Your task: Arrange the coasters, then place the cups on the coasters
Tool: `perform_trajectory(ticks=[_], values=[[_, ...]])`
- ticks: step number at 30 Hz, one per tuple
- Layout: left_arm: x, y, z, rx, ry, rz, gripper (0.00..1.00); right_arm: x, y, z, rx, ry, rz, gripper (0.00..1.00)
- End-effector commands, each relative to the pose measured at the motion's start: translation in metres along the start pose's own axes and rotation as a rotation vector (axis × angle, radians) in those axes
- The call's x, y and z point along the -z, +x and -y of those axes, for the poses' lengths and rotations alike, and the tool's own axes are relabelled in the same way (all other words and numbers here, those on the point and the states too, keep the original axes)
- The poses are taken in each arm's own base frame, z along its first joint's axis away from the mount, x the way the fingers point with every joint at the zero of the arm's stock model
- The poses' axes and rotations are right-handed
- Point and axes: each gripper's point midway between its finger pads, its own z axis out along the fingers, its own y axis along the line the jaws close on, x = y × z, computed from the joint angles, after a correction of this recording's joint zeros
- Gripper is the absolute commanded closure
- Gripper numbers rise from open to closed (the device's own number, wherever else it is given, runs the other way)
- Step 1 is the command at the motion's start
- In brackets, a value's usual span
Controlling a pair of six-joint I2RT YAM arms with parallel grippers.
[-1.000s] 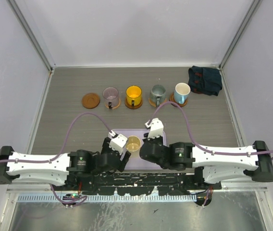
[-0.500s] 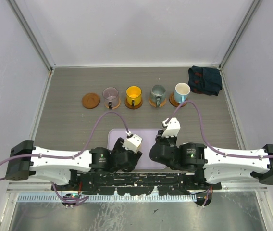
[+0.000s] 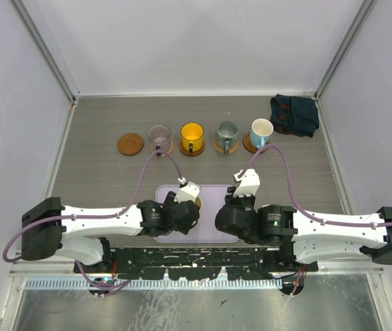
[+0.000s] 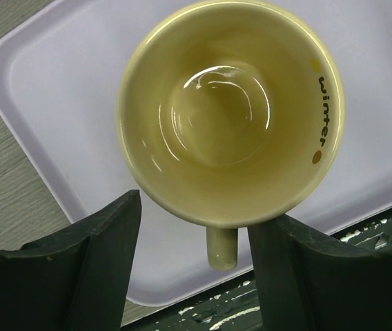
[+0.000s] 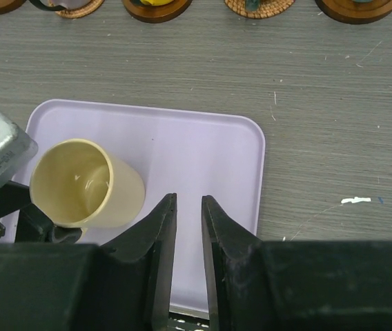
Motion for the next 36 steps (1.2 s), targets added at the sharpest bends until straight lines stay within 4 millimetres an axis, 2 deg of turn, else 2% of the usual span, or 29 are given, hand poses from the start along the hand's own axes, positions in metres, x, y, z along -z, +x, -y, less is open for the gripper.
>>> perform_trajectory(ticks=[1, 10, 15, 20, 22, 28, 31, 36], values=[[-0.004, -0.014, 0.013, 0.02, 0.036, 0.021, 0.39, -0.001, -0.011, 0.002, -0.027, 0.025, 0.054, 0.73], [-0.013, -0.008, 0.018, 0.014, 0.045, -0.003, 0.52, -0.002, -0.011, 0.003, -0.022, 0.033, 0.061, 0.72], [-0.015, -0.009, 0.015, 0.019, 0.038, 0.011, 0.68, -0.004, -0.008, 0.001, -0.012, 0.038, 0.054, 0.71], [-0.013, -0.011, 0.007, 0.038, 0.005, 0.028, 0.9, -0.006, -0.005, -0.004, -0.002, 0.037, 0.045, 0.71], [-0.011, -0.013, 0.004, 0.043, -0.004, 0.039, 0.94, -0.007, -0.005, -0.006, 0.004, 0.033, 0.045, 0.71], [0.009, -0.036, -0.007, 0.061, -0.033, 0.112, 0.99, -0.01, -0.003, -0.006, 0.011, 0.045, 0.049, 0.71], [0.026, -0.056, -0.022, 0.08, -0.069, 0.182, 1.0, -0.009, -0.004, -0.001, -0.016, 0.053, 0.065, 0.7], [0.041, -0.083, -0.059, 0.143, -0.138, 0.268, 0.99, -0.013, -0.008, 0.013, -0.037, 0.086, 0.086, 0.67]])
